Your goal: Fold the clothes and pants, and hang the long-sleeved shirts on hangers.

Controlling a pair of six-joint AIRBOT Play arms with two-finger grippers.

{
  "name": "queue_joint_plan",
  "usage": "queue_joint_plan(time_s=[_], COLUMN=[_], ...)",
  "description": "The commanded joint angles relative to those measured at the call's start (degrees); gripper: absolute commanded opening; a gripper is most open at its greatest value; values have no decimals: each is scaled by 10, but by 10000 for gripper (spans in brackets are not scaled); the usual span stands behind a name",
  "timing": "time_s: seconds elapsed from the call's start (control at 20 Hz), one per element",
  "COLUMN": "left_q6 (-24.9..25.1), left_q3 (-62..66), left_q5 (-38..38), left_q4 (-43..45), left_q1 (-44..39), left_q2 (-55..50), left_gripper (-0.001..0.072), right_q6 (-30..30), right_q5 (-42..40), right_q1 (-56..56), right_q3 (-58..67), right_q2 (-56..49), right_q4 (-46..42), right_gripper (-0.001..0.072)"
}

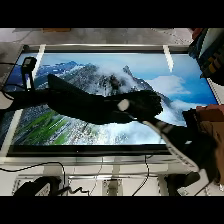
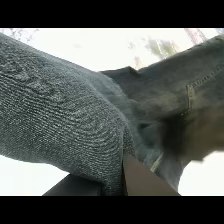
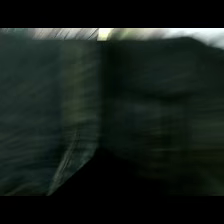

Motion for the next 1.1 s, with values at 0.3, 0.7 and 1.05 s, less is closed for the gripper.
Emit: queue_joint_plan(time_s=[0.3, 0.7, 1.05], left_q6=[-28, -129, -146], left_q3=[2, 226, 422], left_q5=[255, 345, 346], left_q4=[-148, -162, -162], left_q1=[-160, -370, -468], left_q2=[-89, -382, -561], left_gripper=[21, 20, 699], right_q6=[20, 15, 9], right_q5=[225, 338, 369], right_q1=[-129, -422, -556], right_q3=[76, 76, 56], right_q2=[26, 193, 199], right_q4=[-121, -267, -323], right_gripper=[35, 36, 215])
